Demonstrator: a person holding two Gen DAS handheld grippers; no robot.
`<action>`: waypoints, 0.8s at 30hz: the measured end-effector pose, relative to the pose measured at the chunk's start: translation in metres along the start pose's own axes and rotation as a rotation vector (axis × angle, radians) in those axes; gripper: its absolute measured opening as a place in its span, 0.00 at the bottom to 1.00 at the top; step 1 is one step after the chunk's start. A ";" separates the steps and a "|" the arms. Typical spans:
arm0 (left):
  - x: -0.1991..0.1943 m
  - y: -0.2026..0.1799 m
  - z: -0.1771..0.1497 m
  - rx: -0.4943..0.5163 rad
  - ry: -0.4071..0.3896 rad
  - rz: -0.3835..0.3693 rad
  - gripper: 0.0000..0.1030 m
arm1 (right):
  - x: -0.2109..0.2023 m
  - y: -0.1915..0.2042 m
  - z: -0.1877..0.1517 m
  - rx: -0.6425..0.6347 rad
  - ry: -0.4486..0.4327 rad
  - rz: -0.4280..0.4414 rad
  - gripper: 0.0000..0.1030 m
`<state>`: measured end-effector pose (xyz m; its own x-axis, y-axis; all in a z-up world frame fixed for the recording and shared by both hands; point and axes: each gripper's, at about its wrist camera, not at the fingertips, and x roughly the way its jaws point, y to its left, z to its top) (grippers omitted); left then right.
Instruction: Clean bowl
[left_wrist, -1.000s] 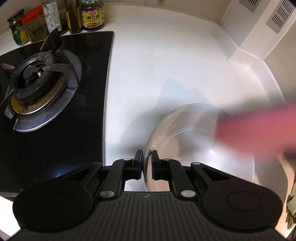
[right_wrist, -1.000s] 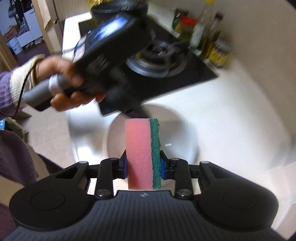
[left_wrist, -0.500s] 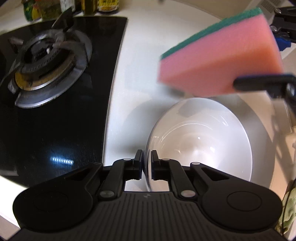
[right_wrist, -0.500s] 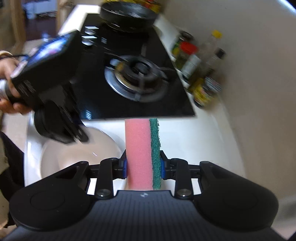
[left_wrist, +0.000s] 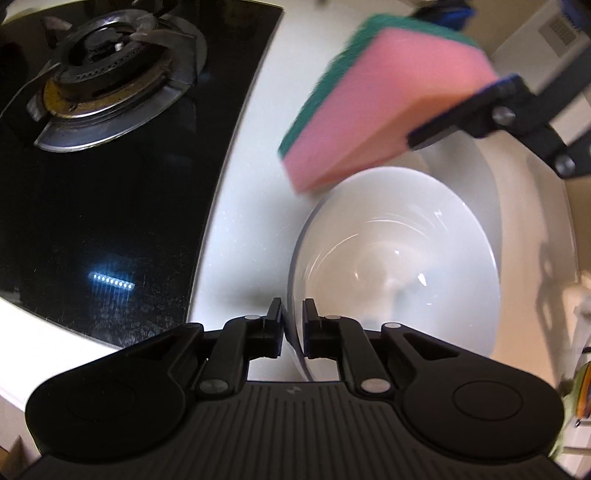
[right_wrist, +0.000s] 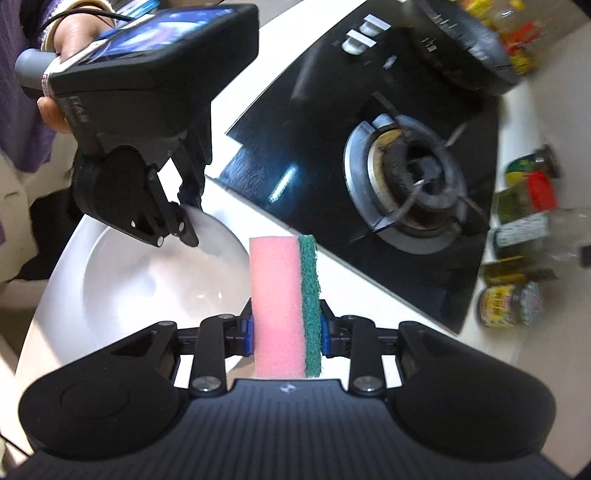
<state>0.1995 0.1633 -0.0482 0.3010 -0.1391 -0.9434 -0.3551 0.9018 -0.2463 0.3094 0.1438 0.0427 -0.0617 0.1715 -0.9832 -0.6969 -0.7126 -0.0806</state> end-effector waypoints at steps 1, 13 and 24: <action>0.002 0.000 0.000 0.001 -0.002 0.003 0.07 | 0.004 -0.004 0.001 -0.004 0.002 0.030 0.26; 0.007 -0.012 0.002 0.004 -0.040 0.027 0.10 | 0.023 -0.027 -0.051 0.261 -0.012 0.198 0.26; 0.007 -0.022 0.000 0.024 -0.071 0.070 0.13 | -0.012 0.069 -0.133 0.738 -0.058 -0.039 0.26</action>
<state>0.2096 0.1422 -0.0493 0.3384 -0.0467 -0.9398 -0.3563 0.9180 -0.1739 0.3568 0.0023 0.0269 -0.0509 0.2379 -0.9700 -0.9972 -0.0663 0.0361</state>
